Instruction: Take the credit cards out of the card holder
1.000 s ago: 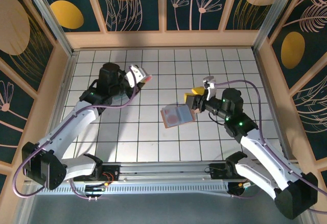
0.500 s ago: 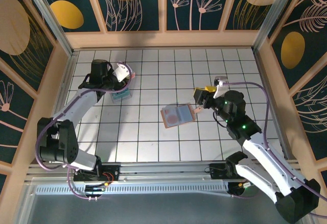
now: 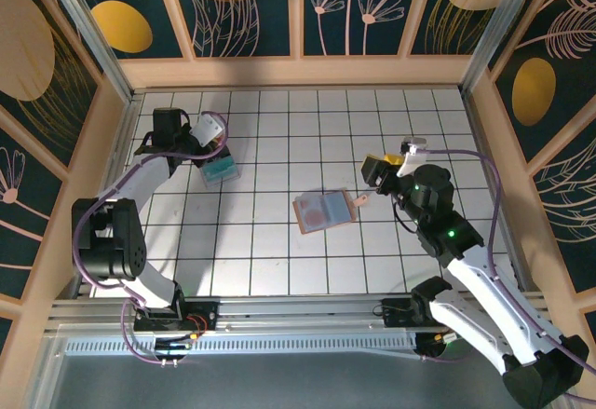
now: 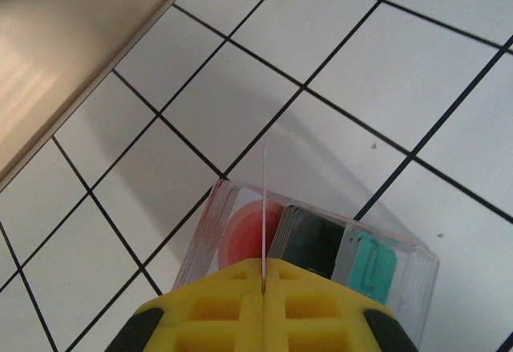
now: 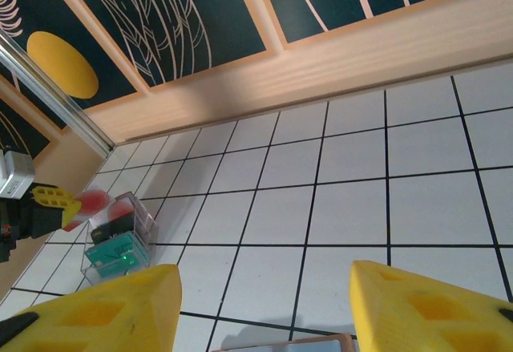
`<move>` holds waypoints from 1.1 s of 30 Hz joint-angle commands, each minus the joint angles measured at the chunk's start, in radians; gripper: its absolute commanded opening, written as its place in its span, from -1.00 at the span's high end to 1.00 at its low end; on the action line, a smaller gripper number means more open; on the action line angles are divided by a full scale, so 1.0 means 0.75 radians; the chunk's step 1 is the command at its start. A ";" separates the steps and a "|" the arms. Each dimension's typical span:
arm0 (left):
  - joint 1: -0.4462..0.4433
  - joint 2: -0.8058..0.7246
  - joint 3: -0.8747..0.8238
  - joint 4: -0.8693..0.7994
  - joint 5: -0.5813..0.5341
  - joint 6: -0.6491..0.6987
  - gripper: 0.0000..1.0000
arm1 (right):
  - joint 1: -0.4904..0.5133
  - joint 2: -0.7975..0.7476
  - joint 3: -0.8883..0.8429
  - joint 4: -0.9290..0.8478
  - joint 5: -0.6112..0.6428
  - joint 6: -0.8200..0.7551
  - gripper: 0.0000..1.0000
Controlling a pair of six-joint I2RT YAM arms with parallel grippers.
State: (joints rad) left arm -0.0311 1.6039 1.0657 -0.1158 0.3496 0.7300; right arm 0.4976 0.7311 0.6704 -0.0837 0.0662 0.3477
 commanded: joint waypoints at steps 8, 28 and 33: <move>0.043 0.075 0.073 -0.037 -0.032 0.088 1.00 | 0.005 -0.014 0.059 -0.030 0.056 0.013 -0.12; 0.050 0.250 0.192 -0.190 0.029 0.221 1.00 | 0.006 -0.011 0.079 -0.050 0.063 0.035 -0.06; 0.050 0.297 0.241 -0.268 0.078 0.238 1.00 | 0.005 -0.012 0.068 -0.042 0.063 0.048 -0.04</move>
State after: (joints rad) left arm -0.0017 1.7924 1.2167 -0.2405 0.3595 0.8715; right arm 0.4976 0.7311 0.6868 -0.1242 0.0898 0.3599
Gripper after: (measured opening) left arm 0.056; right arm 0.522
